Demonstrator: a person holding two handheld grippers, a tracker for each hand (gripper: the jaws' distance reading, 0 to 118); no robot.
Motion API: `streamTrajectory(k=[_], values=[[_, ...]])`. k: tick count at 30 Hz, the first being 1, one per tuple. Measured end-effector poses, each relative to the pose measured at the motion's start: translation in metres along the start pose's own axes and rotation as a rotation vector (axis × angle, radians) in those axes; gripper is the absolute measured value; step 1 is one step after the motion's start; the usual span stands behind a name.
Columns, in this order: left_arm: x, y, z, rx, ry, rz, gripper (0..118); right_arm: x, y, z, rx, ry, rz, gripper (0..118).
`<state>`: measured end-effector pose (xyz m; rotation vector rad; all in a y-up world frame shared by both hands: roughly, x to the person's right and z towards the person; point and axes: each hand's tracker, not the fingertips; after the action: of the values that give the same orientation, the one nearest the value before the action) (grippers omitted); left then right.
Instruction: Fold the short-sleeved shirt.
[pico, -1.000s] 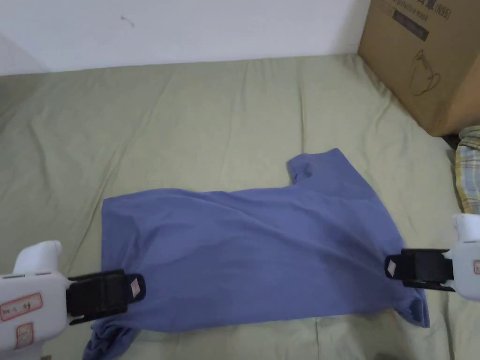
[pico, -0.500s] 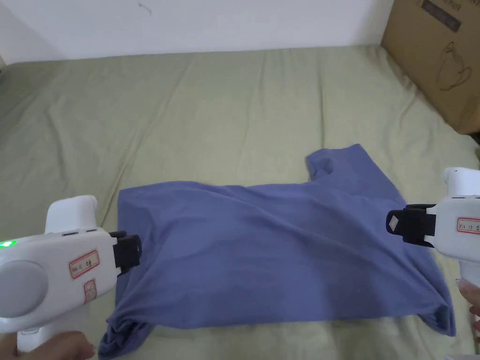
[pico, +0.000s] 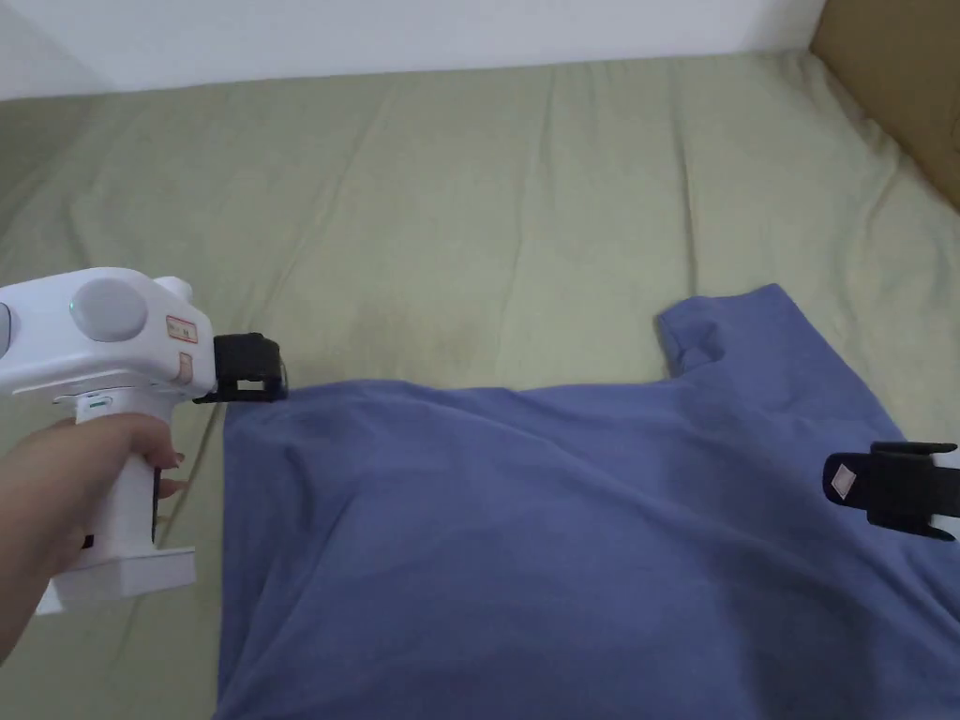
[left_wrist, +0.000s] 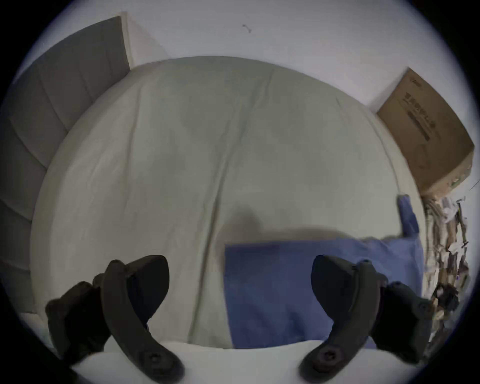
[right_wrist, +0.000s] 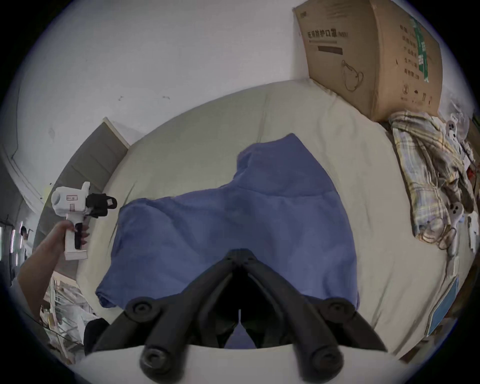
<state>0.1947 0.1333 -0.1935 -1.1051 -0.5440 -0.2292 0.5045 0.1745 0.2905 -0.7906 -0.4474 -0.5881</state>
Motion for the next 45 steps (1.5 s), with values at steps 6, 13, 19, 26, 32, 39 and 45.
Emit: streamTrajectory(k=[6,13,19,26,32,39,45], values=[[0.019,-0.02,-0.04,-0.144,0.029,-0.162,101,0.026,0.013,-0.019,-0.025,-0.038,-0.037,0],[0.021,-0.025,0.028,0.045,-0.1,-0.223,2,0.062,0.08,-0.058,-0.06,-0.076,-0.009,0],[0.016,-0.029,0.056,0.054,-0.111,-0.219,2,0.077,0.142,-0.118,-0.12,-0.12,-0.033,110],[0.009,-0.042,0.056,0.028,-0.106,-0.219,2,0.089,0.159,-0.175,-0.203,-0.192,-0.036,110],[0.006,-0.045,0.049,0.006,-0.101,-0.204,2,0.081,0.152,-0.175,-0.248,-0.222,0.035,87],[0.011,-0.043,0.081,0.061,-0.105,-0.173,2,0.075,0.171,-0.086,-0.088,-0.102,-0.001,0],[0.011,-0.032,0.15,0.174,-0.143,-0.147,2,0.047,0.176,0.003,0.072,-0.133,0.105,0]])
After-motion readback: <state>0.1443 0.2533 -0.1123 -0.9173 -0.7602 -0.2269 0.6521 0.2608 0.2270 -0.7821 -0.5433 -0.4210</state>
